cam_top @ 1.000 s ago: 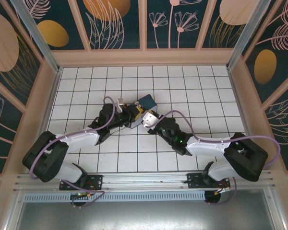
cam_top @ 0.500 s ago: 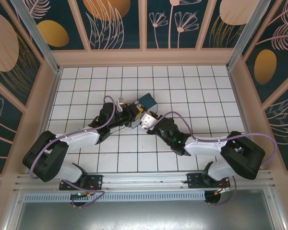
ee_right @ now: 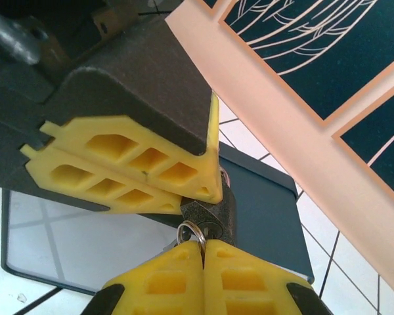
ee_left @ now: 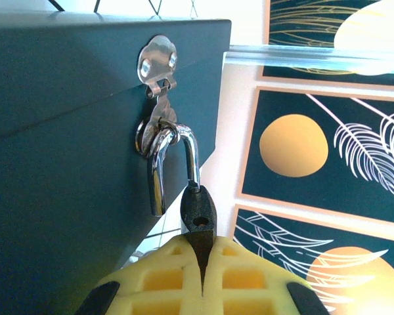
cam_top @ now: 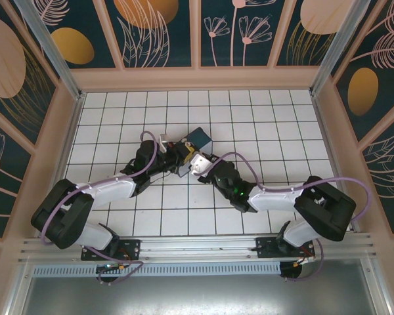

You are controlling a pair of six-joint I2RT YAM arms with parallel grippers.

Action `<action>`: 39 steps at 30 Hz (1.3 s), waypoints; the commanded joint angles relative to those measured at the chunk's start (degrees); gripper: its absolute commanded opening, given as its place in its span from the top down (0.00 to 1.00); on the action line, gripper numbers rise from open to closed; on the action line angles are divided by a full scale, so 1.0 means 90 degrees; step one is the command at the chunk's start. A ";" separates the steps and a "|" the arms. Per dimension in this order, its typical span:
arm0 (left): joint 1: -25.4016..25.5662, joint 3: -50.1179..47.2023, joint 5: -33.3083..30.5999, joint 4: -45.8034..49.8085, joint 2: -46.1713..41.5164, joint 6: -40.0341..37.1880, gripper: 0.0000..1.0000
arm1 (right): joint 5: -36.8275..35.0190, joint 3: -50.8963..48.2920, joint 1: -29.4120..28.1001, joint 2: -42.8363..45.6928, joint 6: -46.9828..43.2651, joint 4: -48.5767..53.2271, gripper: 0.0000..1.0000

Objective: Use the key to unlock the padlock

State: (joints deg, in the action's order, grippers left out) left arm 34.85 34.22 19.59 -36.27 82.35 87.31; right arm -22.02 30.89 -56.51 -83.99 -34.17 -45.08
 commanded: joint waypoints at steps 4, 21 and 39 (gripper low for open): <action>0.0069 0.0134 0.0201 -0.0909 -0.0108 0.0138 1.00 | -0.1224 0.0597 -0.0076 -0.0234 0.3116 0.0175 1.00; 0.0054 -0.0110 0.0115 -0.0988 -0.0301 0.0128 1.00 | 0.1611 0.0434 0.0843 0.0376 0.8390 0.0394 1.00; -0.0688 0.0014 -0.0112 0.0862 -0.1131 -0.1036 0.85 | 0.2155 0.0420 0.1300 0.0413 0.9116 0.1317 0.96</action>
State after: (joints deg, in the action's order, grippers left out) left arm 30.72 31.64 18.94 -36.27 74.85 84.18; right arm -1.37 33.12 -45.71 -81.67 48.58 -38.00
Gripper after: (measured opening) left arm 0.121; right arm 0.050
